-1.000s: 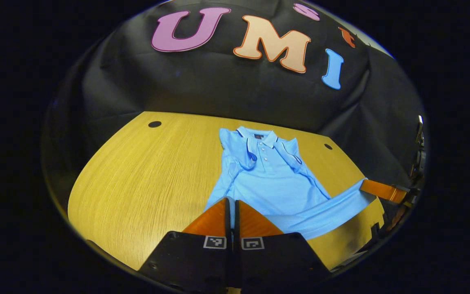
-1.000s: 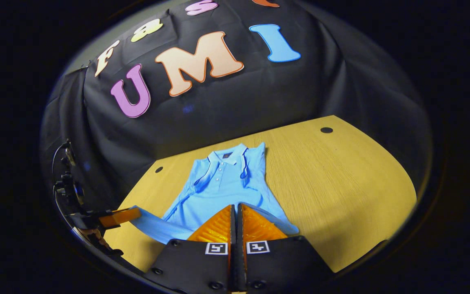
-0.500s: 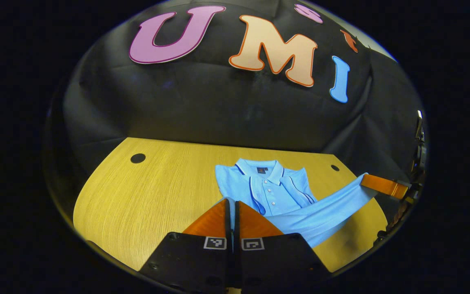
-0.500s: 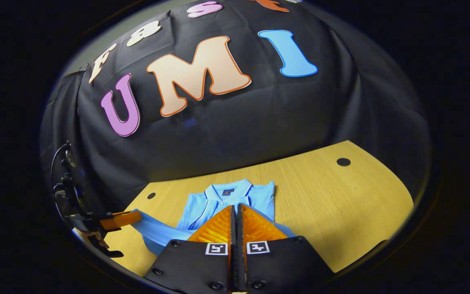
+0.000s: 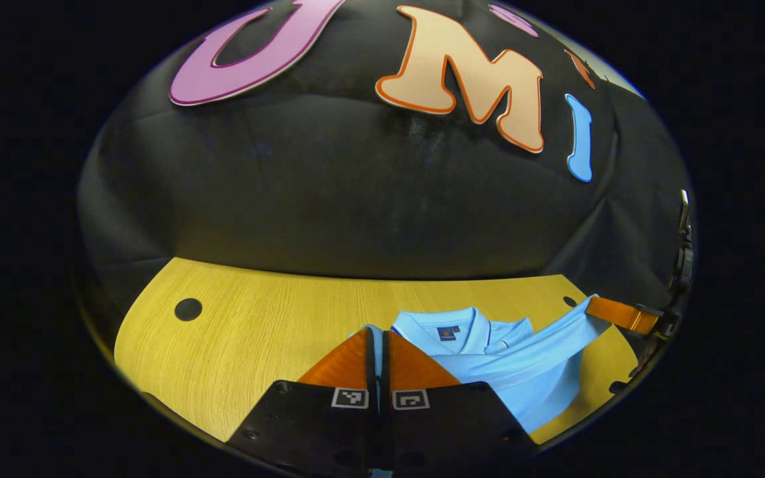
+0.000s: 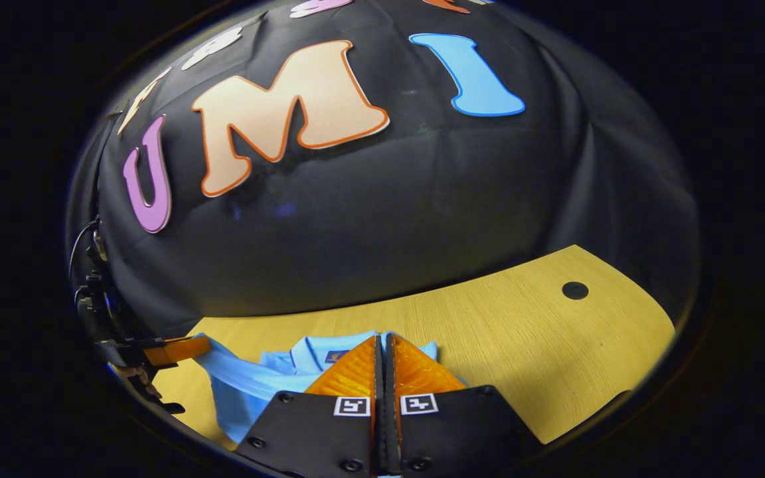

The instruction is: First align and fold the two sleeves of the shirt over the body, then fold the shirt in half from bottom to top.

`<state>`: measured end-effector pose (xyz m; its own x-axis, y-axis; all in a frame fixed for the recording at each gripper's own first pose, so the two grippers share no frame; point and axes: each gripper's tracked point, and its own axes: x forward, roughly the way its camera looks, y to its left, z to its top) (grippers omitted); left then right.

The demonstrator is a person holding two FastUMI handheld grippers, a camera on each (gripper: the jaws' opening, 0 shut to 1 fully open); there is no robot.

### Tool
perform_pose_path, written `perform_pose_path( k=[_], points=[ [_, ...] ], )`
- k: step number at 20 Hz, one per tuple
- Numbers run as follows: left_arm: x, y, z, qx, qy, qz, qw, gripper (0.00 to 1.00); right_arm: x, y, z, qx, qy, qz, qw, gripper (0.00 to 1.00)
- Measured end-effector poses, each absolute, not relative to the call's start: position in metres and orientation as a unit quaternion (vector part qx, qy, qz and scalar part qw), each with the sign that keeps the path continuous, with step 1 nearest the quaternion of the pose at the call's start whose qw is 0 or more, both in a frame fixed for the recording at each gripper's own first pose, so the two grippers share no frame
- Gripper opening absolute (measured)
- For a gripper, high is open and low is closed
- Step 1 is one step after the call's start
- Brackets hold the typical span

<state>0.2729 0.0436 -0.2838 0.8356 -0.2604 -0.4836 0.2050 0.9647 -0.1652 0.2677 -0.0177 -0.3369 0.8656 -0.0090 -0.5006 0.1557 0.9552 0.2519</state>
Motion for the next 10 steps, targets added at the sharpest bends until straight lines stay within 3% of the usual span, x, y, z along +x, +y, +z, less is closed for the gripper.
perform_pose_path(
  k=[5, 7, 8, 10],
  points=[
    [0.298, 0.034, -0.329, -0.046, 0.274, -0.111, 0.954, 0.0, 0.288, -0.027, -0.388, 0.144, 0.285, -0.077, 0.945, 0.03],
    [0.296, 0.034, -0.341, -0.041, 0.283, -0.112, 0.952, 0.04, 0.285, -0.028, -0.393, 0.136, 0.29, -0.077, 0.944, 0.08],
    [0.291, 0.031, -0.339, -0.045, 0.283, -0.12, 0.95, 0.14, 0.287, -0.026, -0.39, 0.128, 0.285, -0.072, 0.947, 0.31],
    [0.295, 0.032, -0.329, -0.038, 0.259, -0.113, 0.958, 0.67, 0.28, -0.024, -0.37, 0.095, 0.257, -0.07, 0.959, 0.76]
  ],
)
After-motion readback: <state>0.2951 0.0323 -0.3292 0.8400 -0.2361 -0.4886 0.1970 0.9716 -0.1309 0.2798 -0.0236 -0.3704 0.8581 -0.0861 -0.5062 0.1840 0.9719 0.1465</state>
